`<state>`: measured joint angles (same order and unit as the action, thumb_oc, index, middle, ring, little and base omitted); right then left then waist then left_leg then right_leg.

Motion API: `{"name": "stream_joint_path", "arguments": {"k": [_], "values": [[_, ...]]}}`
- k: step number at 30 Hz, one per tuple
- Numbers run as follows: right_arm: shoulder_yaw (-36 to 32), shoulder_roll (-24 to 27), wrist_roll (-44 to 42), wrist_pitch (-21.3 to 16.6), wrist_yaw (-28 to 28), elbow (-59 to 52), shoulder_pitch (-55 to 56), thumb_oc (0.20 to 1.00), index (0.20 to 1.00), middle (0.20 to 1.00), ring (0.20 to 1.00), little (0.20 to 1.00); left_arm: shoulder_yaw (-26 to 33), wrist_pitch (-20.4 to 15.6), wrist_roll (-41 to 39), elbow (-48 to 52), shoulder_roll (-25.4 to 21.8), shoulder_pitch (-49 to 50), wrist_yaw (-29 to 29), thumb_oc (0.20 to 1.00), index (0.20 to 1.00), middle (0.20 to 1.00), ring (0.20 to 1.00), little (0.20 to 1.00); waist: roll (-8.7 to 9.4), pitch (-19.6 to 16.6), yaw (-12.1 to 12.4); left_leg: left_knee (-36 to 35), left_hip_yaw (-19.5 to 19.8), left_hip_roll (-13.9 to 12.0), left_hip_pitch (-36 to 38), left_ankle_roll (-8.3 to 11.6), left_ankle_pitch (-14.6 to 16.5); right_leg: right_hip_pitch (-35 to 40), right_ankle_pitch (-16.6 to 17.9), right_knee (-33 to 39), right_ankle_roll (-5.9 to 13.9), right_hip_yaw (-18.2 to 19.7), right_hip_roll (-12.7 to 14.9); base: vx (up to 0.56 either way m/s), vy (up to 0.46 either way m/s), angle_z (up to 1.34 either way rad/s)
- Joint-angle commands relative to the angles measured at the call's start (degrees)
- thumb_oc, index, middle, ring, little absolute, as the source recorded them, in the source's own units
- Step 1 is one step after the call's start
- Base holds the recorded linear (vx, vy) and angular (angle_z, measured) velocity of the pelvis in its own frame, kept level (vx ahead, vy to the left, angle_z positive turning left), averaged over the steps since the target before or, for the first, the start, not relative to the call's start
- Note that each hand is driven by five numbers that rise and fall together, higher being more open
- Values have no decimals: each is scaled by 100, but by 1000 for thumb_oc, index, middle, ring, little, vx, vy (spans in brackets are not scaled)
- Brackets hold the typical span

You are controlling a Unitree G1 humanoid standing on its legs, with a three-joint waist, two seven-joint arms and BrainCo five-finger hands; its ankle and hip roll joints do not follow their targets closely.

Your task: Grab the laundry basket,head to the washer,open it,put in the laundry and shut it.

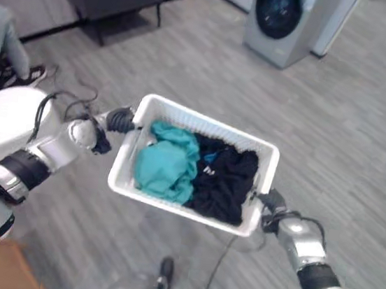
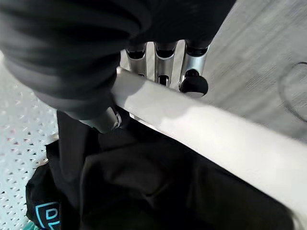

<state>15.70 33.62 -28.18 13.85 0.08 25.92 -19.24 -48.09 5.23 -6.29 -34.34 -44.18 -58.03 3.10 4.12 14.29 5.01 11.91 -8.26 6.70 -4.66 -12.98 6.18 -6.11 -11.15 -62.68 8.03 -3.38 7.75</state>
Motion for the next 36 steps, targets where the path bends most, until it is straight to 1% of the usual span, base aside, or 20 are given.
{"name": "stream_joint_path", "arguments": {"k": [1,2,3,4,6,7,8,11,13,15,17,18,20,21,22,24,27,29,32,36], "values": [[-306,213,38,-510,58,-10,-705,200,200,200,200,200,484,-210,-83,-356,0,-783,-312,200,200,200,200,200,-410,-429,28,-473,350,-704,-125,676,-564,218,1207,1747,85,-13,-137,492,-10,64],[-382,353,26,-461,87,-6,-674,200,200,200,200,200,527,-193,-130,-336,104,-781,-330,200,200,200,200,200,-495,-350,-286,-605,623,-581,292,723,-444,-221,722,2358,-3,111,-399,425,-63,51],[-424,424,7,-466,85,-31,-641,200,200,200,200,200,532,-186,-125,-332,159,-782,-318,200,200,200,200,200,-536,-326,-388,-584,723,-584,340,759,-407,-315,632,2621,-17,148,-531,631,-160,61],[-435,528,-41,-473,73,-56,-614,200,200,200,200,200,554,-193,-146,-328,257,-772,-311,200,200,200,200,200,-498,-293,-540,-566,860,-501,525,867,-209,-511,593,3839,7,269,-407,457,-190,71],[-482,647,-31,-438,109,-155,-548,200,200,200,200,200,617,-197,-142,-351,291,-734,-365,200,200,200,200,200,-477,-307,-693,-554,930,-477,717,989,10,-648,873,5338,58,183,-152,366,-145,104],[-484,651,-30,-434,109,-161,-538,200,200,200,200,200,617,-200,-142,-356,299,-731,-366,200,200,200,200,200,-507,-296,-708,-546,951,-502,742,989,36,-565,906,5436,60,148,-172,462,-153,102],[-557,713,-27,-440,132,-238,-516,200,200,200,200,200,711,-259,-8,-481,390,-710,-416,200,200,200,200,200,-479,-271,-823,-432,1016,-485,1062,1059,346,-903,1310,6242,261,94,11,490,-137,112],[-594,792,-40,-450,144,-226,-558,200,200,200,200,200,737,-319,94,-624,355,-616,-457,200,200,200,200,200,-497,-374,-945,-243,971,-618,1440,1157,610,-823,1384,6466,303,-233,18,521,-189,88],[-594,904,-72,-425,166,-159,-588,200,200,200,200,200,732,-331,120,-606,349,-565,-421,200,200,200,200,200,-430,-554,-997,115,991,-740,1580,1243,487,-623,1662,6233,171,-119,-45,496,-267,-6],[-715,1168,-180,-432,136,-99,-560,200,200,200,200,200,750,-352,74,-550,265,-446,-335,200,200,200,200,200,-404,-657,-1111,1425,799,-1257,1320,1432,-336,-313,1644,6001,-118,-96,-221,426,-381,4],[-705,1304,-326,-448,43,-46,-604,200,200,200,200,200,730,-280,-22,-456,79,-515,-320,200,200,200,200,200,-373,-613,-1087,3057,833,-1748,780,1415,-912,36,1416,5908,-538,-219,-501,372,-531,17],[-683,1317,-383,-433,7,-34,-636,200,200,200,200,200,732,-228,-98,-402,-24,-570,-275,200,200,200,200,200,-279,-511,-933,4449,1005,-1899,190,1381,-1188,370,1234,5898,-854,-264,-691,323,-473,-14],[-677,1308,-378,-427,-6,-56,-631,200,200,200,200,200,733,-232,-169,-362,-32,-592,-275,200,200,200,200,200,-321,-533,-950,4503,962,-2073,102,1417,-1163,506,1073,5910,-885,-289,-812,248,-285,-42],[-715,1318,-393,-419,-55,-84,-575,200,200,200,200,200,701,-185,-224,-340,-8,-625,-257,200,200,200,200,200,-229,-446,-852,4647,879,-2191,-335,1344,-1237,685,1040,5916,-1000,-323,-819,253,-247,-31],[-779,1305,-380,-384,-91,-176,-484,200,200,200,200,200,650,-131,-285,-303,34,-677,-238,200,200,200,200,200,-208,-374,-784,4542,815,-2176,-667,1309,-1093,832,979,5914,-999,-346,-833,223,-182,-42],[-869,1259,-338,-361,-94,-345,-305,200,200,200,200,200,660,-102,-292,-316,125,-708,-216,200,200,200,200,200,-233,-312,-687,3460,679,-1982,-910,1404,-966,1087,829,5952,-894,-356,-877,315,-25,-26],[-971,1155,-236,-435,-86,-523,-61,200,200,200,200,200,658,-128,-240,-240,288,-690,-215,200,200,200,200,200,-243,-254,-516,1131,432,-1887,-829,1568,-1219,1358,636,5951,-744,-315,-871,357,66,-25],[-970,1138,-172,-450,-67,-540,-5,200,200,200,200,200,679,-139,-202,-253,318,-671,-229,200,200,200,200,200,-285,-259,-379,-215,660,-1682,-740,1620,-1365,1524,521,5990,-655,-211,-904,325,71,-40],[-878,1145,-212,-485,-43,-514,-87,200,200,200,200,200,662,-163,-248,-354,332,-680,-243,200,200,200,200,200,-323,-192,-266,-1208,970,-1451,-812,1688,-1388,1718,183,5843,-655,-16,-952,348,34,-52],[-604,1093,-349,-522,-28,-338,-417,200,200,200,200,200,601,-257,-355,-453,254,-724,-292,200,200,200,200,200,-435,-256,-205,-1392,1018,-1417,-673,1677,-1403,1934,-181,5630,-674,320,-1023,414,76,-46]]}}
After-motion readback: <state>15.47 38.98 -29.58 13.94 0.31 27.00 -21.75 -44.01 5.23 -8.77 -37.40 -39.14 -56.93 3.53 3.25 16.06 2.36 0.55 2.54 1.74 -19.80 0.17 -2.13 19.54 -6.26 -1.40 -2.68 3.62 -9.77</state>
